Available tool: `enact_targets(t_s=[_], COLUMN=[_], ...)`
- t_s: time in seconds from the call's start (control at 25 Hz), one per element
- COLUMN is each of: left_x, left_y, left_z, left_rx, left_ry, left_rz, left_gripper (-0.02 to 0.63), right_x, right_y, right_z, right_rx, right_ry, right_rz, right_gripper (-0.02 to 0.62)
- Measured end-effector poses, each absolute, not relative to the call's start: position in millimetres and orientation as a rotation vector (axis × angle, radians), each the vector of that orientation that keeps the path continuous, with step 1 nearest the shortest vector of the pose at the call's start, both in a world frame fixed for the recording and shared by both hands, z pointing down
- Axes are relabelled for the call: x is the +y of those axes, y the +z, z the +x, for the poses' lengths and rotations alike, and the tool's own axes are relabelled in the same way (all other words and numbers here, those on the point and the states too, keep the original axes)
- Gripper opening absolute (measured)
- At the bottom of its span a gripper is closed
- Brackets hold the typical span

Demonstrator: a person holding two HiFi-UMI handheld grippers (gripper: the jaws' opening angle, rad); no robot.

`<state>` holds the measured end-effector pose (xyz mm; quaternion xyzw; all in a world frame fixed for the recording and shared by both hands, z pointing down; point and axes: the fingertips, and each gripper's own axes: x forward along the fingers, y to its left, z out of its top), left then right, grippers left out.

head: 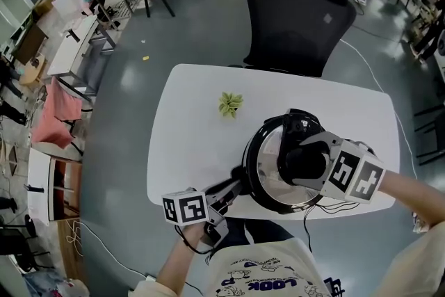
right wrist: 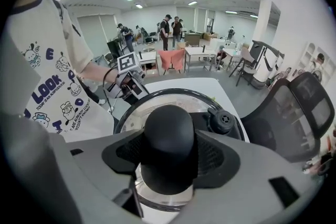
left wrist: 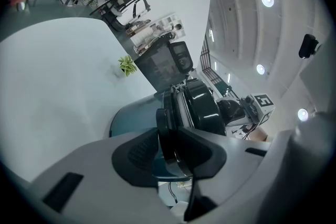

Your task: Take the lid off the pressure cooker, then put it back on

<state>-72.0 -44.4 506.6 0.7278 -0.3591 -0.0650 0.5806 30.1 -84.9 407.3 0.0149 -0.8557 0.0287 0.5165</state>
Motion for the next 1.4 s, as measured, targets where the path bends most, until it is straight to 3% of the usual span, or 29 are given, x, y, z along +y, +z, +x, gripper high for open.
enact_targets(t_s=[0.48,1.4], left_x=[-45,-49], left_y=[508,524], left_z=[-71,-64], left_rx=[-0.857,-0.884], left_ry=[-0.123,-0.006], left_rz=[1.708,1.715], left_gripper=[0.126,0.132], right_x=[-106,-145], right_y=[366,380], right_z=[70,285], right_rx=[-2.125,-2.036], right_ry=[0.148,0.571], right_rz=[0.222,0.935], right_gripper=[0.295,0.295])
